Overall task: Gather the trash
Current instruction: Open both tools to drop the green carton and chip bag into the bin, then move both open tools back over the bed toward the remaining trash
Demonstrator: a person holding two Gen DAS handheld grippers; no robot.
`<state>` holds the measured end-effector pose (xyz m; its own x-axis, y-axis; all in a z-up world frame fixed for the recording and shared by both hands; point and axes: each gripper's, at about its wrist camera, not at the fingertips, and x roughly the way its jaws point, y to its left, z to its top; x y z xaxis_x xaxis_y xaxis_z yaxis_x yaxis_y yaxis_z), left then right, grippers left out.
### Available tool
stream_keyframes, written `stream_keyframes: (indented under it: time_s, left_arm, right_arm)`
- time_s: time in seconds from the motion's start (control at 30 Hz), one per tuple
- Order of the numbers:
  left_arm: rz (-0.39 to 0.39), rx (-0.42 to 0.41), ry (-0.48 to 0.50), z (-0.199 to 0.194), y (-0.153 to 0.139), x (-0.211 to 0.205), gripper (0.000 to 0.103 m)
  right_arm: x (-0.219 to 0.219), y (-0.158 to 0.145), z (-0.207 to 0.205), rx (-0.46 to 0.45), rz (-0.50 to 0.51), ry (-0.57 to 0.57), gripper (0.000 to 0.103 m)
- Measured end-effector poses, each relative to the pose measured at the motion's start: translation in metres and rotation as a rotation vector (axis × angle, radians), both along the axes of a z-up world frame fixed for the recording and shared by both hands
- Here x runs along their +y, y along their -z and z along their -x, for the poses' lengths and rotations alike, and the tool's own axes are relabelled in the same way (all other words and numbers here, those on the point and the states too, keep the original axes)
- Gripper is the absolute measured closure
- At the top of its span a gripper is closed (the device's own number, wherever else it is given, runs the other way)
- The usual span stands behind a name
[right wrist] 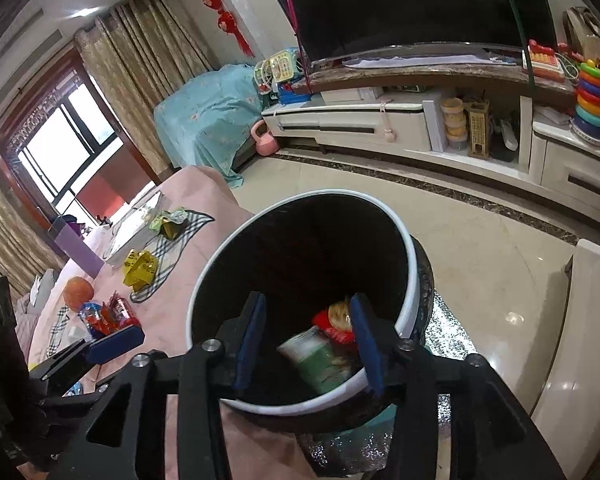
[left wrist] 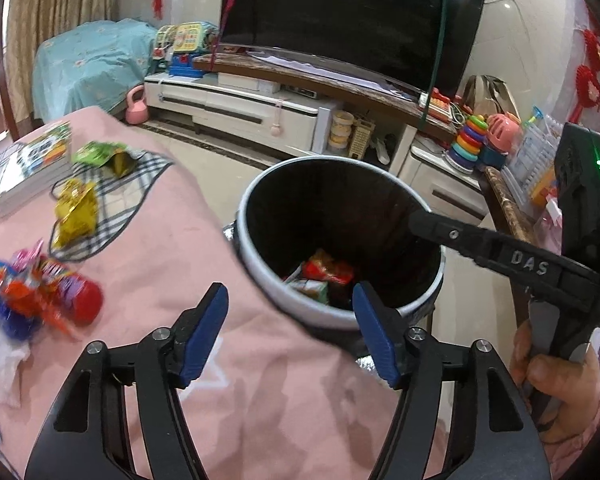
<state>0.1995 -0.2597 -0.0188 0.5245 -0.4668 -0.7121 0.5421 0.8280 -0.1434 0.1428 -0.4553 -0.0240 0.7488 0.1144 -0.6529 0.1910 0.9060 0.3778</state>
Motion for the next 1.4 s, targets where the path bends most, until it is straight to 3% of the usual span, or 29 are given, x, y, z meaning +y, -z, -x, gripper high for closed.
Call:
stream_keyframes:
  time_s: [0.13,0.3,0.8,1.4]
  left_arm:
    - [0.011,0.007,-0.042,0.01,0.004,0.025,0.033]
    - [0.016,0.025,-0.116,0.023,0.012,0.06,0.03]
    - [0.067,0.087,-0.314,0.05,0.029,0.163,0.029]
    - [0.094,0.119,-0.505,0.068,0.041,0.253,0.029]
  right_arm:
    - [0.011,-0.002,0.008,-0.022,-0.012,-0.015,0.03]
    - [0.033,-0.001,0.019,-0.042,-0.031,-0.042,0.017]
    - [0.112,0.008,0.031,-0.044,-0.038,-0.168,0.013]
    - [0.185,0.017,0.024,-0.021,-0.025,-0.324,0.013]
